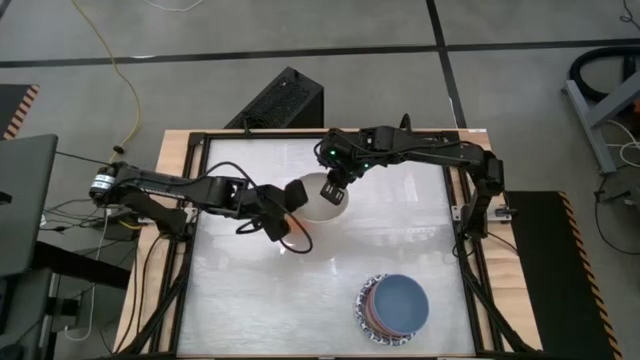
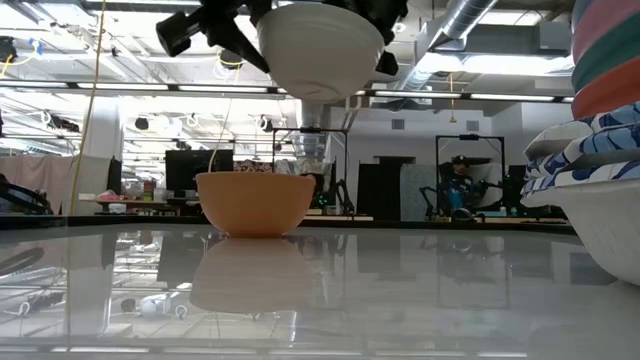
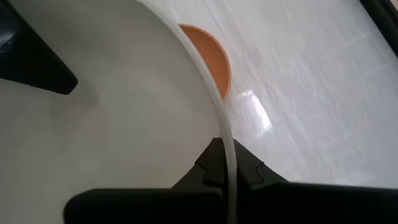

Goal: Nest bowls inside each other
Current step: Stack the white bowl on top of the other blue bowl

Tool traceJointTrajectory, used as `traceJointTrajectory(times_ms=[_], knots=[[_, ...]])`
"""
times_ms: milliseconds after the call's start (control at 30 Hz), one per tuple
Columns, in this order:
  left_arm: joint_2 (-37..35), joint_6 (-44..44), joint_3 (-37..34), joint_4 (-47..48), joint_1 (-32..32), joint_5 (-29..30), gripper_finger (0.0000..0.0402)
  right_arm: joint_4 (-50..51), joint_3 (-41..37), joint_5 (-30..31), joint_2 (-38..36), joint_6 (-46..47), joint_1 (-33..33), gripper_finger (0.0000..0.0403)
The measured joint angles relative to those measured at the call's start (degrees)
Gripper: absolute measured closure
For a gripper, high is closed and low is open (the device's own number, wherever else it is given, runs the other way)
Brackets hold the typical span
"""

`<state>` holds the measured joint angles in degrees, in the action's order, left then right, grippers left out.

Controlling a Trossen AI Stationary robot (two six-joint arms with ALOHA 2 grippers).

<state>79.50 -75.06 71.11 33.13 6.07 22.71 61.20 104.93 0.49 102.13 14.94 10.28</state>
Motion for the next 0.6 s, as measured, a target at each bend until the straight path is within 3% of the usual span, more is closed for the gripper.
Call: traceJointTrajectory(times_ms=[267,600], knots=[[0.8,3.1,0.1,1.5,-1.0,-2.1,0.0299,-0.3,-0.2,-0.8,0.3,0.2,0.0,0.0388],[1.1,4.7,0.5,-1.1,-0.9,0.1,0.0235,1.2,-0.5,-0.7,0.4,-0.4,0.0,0.0388]])
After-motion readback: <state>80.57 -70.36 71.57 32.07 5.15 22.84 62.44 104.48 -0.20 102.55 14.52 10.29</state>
